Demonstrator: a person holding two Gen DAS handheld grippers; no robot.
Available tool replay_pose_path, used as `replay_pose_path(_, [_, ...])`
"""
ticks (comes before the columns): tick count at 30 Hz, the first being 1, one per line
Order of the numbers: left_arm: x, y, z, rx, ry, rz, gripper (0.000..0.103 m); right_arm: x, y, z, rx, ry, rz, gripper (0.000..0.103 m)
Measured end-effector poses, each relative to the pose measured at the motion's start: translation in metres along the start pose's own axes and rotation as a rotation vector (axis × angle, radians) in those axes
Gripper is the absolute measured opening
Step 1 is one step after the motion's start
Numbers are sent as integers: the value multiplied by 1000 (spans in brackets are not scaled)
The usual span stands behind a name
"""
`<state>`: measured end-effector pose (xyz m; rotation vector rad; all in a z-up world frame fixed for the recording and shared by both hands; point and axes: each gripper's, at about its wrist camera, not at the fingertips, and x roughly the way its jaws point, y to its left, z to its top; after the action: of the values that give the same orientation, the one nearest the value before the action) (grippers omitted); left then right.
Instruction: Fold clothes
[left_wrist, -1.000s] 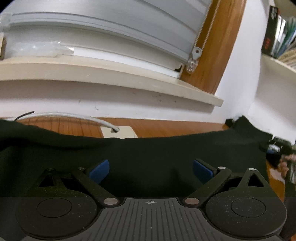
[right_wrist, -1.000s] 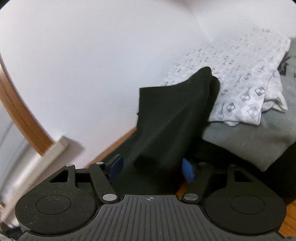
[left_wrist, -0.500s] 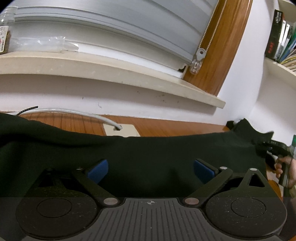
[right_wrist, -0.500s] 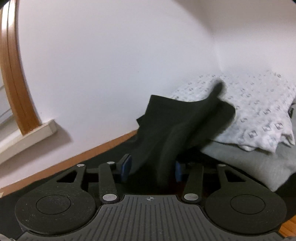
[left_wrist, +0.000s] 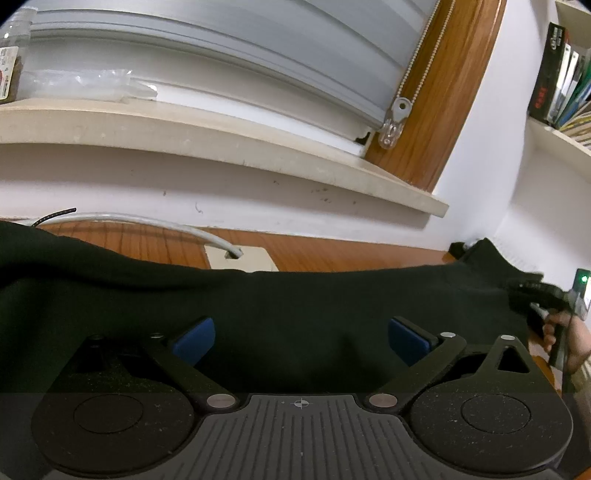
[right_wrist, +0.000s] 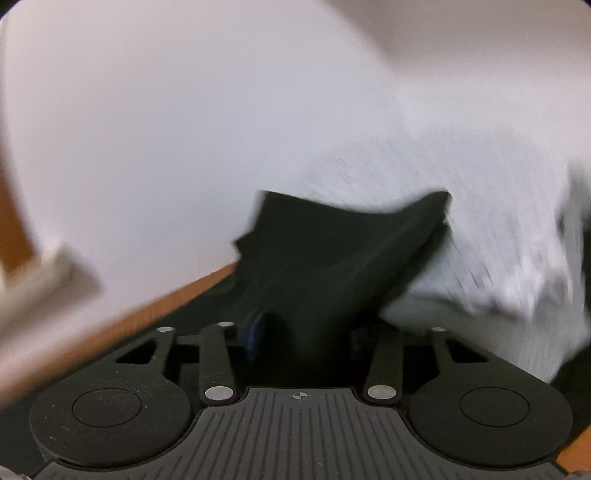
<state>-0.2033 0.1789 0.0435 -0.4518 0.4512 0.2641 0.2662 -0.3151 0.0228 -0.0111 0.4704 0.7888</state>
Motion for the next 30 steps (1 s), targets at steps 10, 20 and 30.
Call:
replay_pose_path(10, [1, 1, 0, -2, 5, 0, 102, 4, 49, -6, -345, -12, -21, 26])
replay_pose_path(20, [4, -15, 1, 79, -3, -14, 102, -3, 30, 43, -322, -100, -2, 10])
replay_pose_path(30, [48, -67, 22, 120, -7, -9, 102, -48, 29, 117, -724, -292, -164, 10])
